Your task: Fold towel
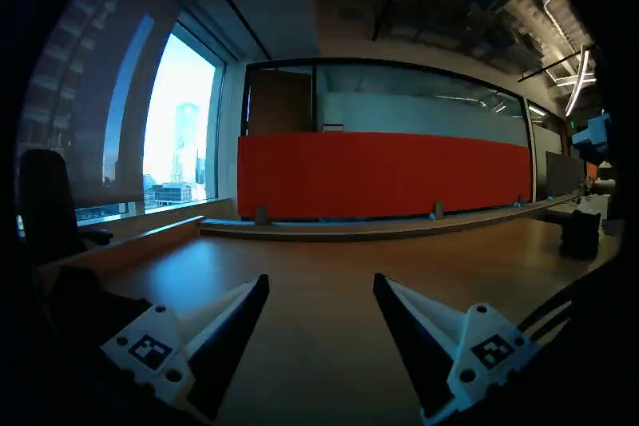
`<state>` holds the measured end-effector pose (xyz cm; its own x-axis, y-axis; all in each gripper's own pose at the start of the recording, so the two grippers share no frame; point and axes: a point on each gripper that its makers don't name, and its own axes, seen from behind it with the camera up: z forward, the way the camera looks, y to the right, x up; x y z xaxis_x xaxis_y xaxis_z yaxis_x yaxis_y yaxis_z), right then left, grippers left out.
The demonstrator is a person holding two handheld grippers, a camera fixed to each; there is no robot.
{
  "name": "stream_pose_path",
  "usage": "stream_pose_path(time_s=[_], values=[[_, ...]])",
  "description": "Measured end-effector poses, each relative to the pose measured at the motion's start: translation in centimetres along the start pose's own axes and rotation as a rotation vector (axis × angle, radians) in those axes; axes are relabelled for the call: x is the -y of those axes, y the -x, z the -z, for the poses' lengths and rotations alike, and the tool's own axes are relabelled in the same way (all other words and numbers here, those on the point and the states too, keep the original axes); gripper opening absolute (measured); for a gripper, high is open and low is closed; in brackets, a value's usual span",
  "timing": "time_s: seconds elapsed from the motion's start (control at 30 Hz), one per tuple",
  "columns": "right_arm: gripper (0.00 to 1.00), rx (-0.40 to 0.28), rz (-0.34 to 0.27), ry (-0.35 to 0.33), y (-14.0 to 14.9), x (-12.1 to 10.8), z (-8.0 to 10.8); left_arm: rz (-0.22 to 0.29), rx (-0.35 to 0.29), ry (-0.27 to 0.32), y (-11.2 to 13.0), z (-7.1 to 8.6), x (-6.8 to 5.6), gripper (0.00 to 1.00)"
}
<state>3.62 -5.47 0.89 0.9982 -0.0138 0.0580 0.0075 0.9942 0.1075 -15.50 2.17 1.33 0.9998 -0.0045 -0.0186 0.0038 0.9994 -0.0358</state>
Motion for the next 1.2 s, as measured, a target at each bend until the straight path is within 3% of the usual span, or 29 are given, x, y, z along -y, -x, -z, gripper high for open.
stream_pose_path(time_s=[0.2, 0.5, 1.2], values=[[0.96, -0.037, 0.009, 0.017, -1.0, -0.8, -0.1, 0.000, 0.000, 0.000, 0.1, 0.0, 0.1, 0.97], [0.97, -0.054, 0.003, 0.043, -0.1, -1.9, -0.7, 0.000, -0.001, 0.000, 0.2, 0.0, 0.0, 0.97], [0.99, -0.086, -0.042, 0.106, 7.3, -5.1, -0.2, 0.000, -0.002, -0.001, 0.5, -0.1, 0.1, 0.97]])
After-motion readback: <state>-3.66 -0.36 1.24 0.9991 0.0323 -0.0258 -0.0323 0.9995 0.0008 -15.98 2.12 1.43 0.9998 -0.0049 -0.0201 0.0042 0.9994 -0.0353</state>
